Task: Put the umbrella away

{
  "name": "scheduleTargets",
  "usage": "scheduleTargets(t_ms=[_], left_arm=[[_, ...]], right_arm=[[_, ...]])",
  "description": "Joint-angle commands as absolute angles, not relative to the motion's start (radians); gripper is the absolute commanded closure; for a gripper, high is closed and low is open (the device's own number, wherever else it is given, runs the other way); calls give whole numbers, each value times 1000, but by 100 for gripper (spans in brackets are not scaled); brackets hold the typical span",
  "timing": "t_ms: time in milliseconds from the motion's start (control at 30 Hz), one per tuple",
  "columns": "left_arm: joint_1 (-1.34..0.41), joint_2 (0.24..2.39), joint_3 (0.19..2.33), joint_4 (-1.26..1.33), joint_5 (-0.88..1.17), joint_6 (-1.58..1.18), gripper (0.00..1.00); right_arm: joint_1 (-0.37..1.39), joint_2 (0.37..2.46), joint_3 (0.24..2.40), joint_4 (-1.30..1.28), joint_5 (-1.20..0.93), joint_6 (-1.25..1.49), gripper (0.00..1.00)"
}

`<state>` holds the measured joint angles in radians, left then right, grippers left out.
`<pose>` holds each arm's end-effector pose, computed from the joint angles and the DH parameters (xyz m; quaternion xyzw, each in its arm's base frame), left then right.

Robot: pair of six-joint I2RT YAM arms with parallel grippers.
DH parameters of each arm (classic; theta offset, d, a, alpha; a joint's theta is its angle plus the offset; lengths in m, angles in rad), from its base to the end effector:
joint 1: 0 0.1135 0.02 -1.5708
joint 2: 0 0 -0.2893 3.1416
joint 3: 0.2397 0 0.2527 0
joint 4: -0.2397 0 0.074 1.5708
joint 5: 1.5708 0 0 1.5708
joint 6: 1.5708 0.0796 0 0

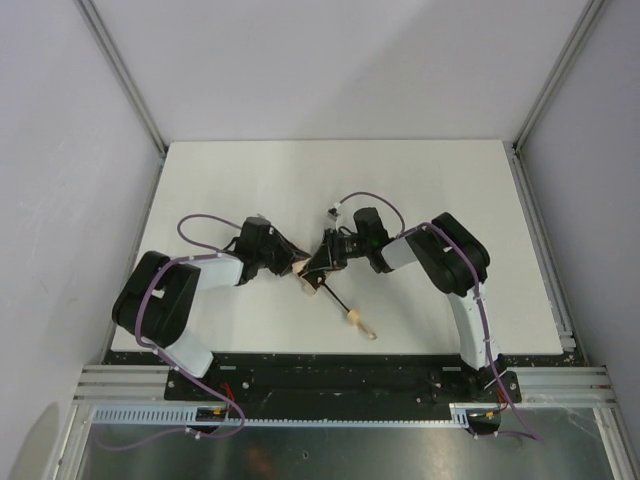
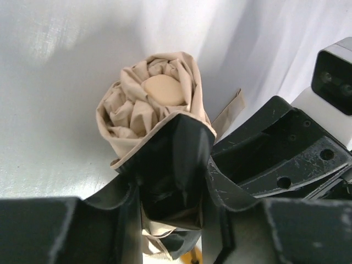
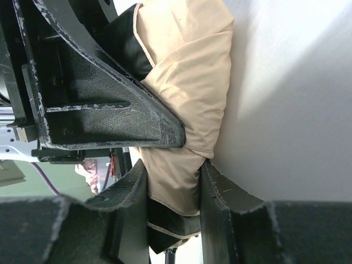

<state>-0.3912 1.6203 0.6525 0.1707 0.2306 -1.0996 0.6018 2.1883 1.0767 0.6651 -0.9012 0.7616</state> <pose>0.2970 -0.1422 0.1259 -0.2784 0.8779 -0.3325 0.2031 0.3450 0.3127 0.1026 -0.1706 0.7778 0.5885 0.1404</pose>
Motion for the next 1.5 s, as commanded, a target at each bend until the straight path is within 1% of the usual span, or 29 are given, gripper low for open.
scheduleTargets(t_ms=[0,67,100,200,300,367,467,667,833,900,967,1000,1067,1167,1200,1233,1267,1300,1333,1367,1433,1467], left_arm=[[-415,1696,589,-49,189,-976,85],[-414,1697,583,-50,187,-981,95],[-415,1696,580,-49,187,-985,98],[-416,1693,576,-50,193,-992,100],[-416,1687,575,-51,202,-1003,100],[-416,1680,573,-51,212,-1014,100],[-415,1671,571,-51,223,-1029,100],[-416,1665,573,-52,251,-1055,100],[-414,1652,578,-57,256,-1063,100],[-414,1647,578,-59,260,-1068,100],[-415,1644,577,-60,268,-1075,100],[-415,1645,579,-60,271,-1076,100],[-415,1646,584,-60,274,-1075,100],[-415,1645,585,-61,272,-1071,100],[-414,1645,585,-61,271,-1066,97],[-414,1643,585,-60,267,-1061,92],[-415,1641,586,-61,263,-1053,84],[-415,1640,588,-60,255,-1047,75],[-415,1640,588,-61,249,-1036,66],[-414,1641,590,-62,244,-1026,60],[-413,1638,591,-62,235,-1012,50],[-413,1638,591,-62,230,-1007,47]], right_arm=[[604,2188,1068,664,-975,793,94],[603,2150,1073,564,-927,716,78],[602,2128,1075,510,-897,672,69],[607,2047,1079,362,-783,544,45],[629,1958,1080,257,-661,436,31],[661,1906,1080,198,-554,370,25],[734,1852,1079,148,-383,268,21],[889,1869,1081,151,-50,181,19],[985,1920,1088,159,285,131,22],[999,1937,1090,160,342,121,25],[1001,1955,1089,161,361,106,30],[999,1965,1090,163,363,103,34],[994,1983,1090,163,347,96,43],[973,1996,1090,149,289,102,64],[962,1998,1090,143,256,108,72],[947,1997,1091,138,211,112,81],[931,1997,1091,135,155,113,91],[917,1995,1090,132,99,116,95],[900,1993,1089,130,34,115,98],[882,1990,1089,129,-40,117,99],[851,1981,1086,129,-151,127,100],[837,1978,1084,133,-220,135,100]])
